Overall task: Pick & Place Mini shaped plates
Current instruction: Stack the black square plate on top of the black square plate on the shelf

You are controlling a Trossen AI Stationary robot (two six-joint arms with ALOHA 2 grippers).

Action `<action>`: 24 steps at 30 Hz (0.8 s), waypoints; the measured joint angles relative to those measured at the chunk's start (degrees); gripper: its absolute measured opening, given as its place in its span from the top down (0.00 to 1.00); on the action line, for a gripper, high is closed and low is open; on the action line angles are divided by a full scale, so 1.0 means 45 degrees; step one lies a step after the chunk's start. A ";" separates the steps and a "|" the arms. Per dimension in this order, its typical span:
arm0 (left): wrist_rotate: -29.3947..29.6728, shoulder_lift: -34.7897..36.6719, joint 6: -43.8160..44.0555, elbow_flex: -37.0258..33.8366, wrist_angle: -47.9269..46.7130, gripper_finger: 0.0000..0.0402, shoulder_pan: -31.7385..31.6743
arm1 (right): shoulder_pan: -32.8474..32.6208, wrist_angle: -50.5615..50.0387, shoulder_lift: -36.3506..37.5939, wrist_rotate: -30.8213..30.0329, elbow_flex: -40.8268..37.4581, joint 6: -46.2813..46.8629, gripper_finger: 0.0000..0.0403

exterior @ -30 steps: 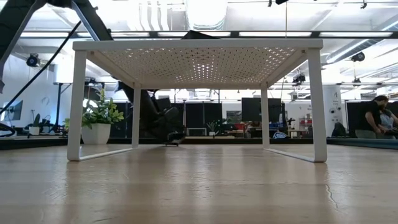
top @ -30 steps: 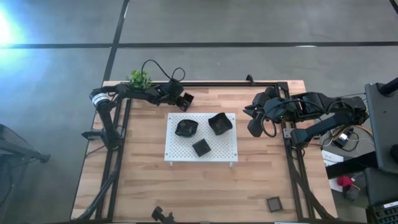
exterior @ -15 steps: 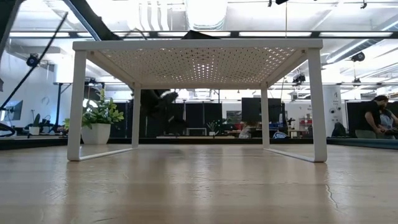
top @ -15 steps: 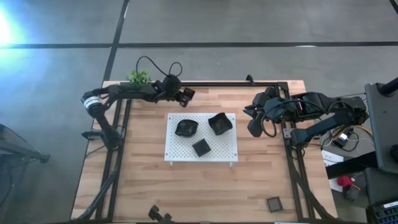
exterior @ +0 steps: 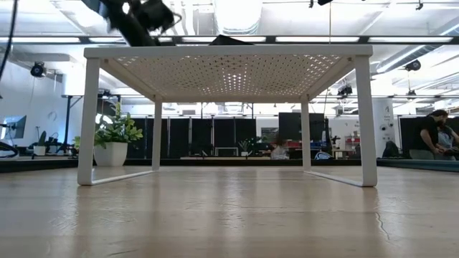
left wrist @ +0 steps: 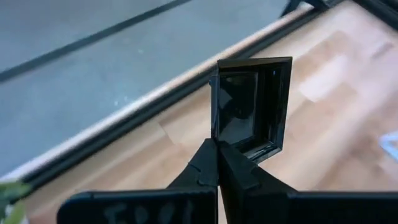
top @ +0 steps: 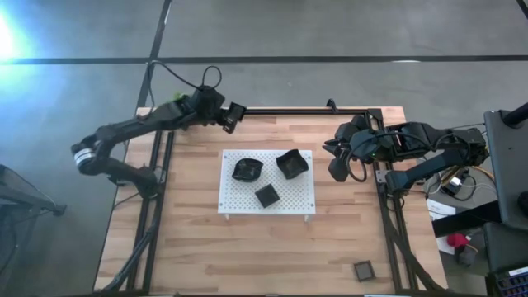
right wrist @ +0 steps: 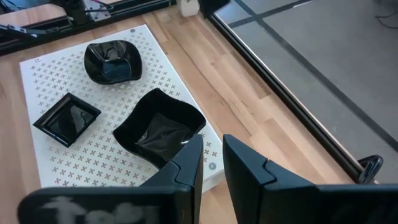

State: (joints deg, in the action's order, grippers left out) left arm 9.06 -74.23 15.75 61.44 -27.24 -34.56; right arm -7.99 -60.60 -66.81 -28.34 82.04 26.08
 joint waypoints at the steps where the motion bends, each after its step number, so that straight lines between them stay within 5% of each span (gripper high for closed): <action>1: -0.0009 0.0197 0.0171 0.0213 -0.0525 1.00 0.0192 | 0.0000 0.0000 0.0000 0.0000 0.0000 -0.0008 0.86; 13: -0.0035 0.1807 0.3555 0.1983 -0.3222 1.00 0.4624 | 0.0000 0.0000 -0.0003 0.0000 0.0000 -0.0182 0.86; 24: -0.0087 0.0831 0.6525 0.2131 -0.2365 1.00 0.8657 | 0.0000 0.0000 -0.0005 -0.0005 0.0000 -0.0163 0.86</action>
State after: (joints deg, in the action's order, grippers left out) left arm 8.67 -70.49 45.12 71.02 -37.88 4.39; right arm -7.99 -60.60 -66.83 -28.36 82.04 25.34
